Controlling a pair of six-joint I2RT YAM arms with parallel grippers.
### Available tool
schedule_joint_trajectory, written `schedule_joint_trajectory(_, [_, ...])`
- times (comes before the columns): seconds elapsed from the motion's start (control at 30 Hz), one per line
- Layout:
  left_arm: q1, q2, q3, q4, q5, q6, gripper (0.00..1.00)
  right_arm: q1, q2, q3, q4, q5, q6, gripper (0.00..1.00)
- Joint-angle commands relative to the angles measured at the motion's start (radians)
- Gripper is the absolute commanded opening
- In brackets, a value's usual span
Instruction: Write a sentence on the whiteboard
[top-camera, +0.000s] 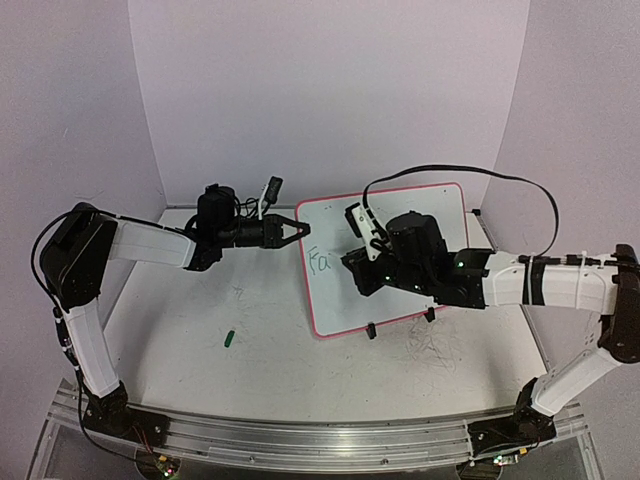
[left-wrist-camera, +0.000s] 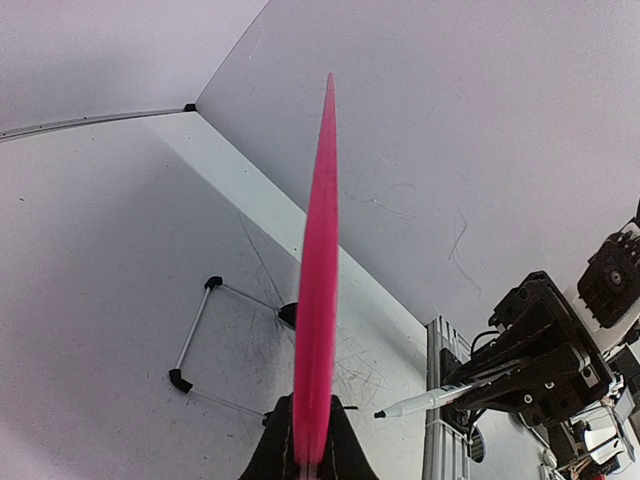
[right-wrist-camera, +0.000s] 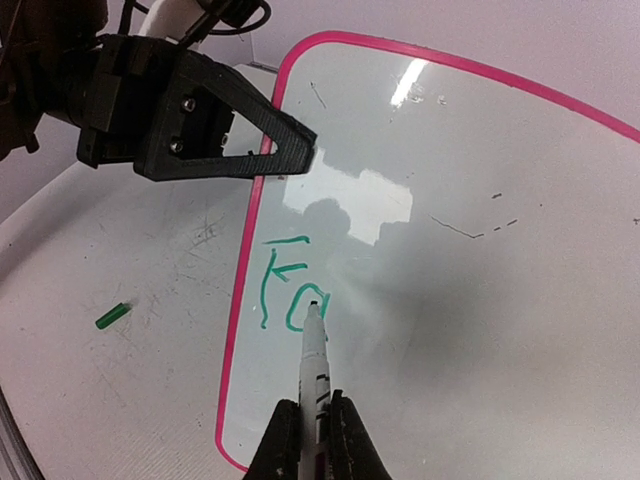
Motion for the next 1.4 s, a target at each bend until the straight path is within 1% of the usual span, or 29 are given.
schedule_joint_trajectory(0.0, [-0.01,0.009,0.031,-0.016,-0.008,-0.001,0.0,-0.001,0.015,0.037,0.052,0.04,0.001,0.0])
schedule_joint_trajectory(0.13, [-0.01,0.012,0.032,-0.016,-0.008,-0.001,0.0,0.0,0.037,0.05,0.052,0.034,0.006,0.0])
schedule_joint_trajectory(0.37, [-0.01,0.008,0.031,-0.017,-0.006,0.001,0.0,-0.001,0.059,0.067,0.06,0.077,0.021,0.0])
schedule_joint_trajectory(0.8, [-0.01,0.005,0.036,-0.022,-0.003,0.003,0.0,0.0,0.088,0.079,0.072,0.078,0.025,0.0])
schedule_joint_trajectory(1.13, [-0.01,0.006,0.041,-0.023,-0.003,0.003,0.0,-0.001,0.122,0.079,0.057,0.153,0.045,0.0])
schedule_joint_trajectory(1.23, [-0.01,0.007,0.043,-0.025,-0.003,0.004,0.0,0.0,0.106,0.072,0.046,0.155,0.042,0.0])
schedule_joint_trajectory(1.37, [-0.01,0.008,0.042,-0.026,-0.003,0.005,0.0,-0.001,0.043,0.046,0.052,0.112,0.031,0.0])
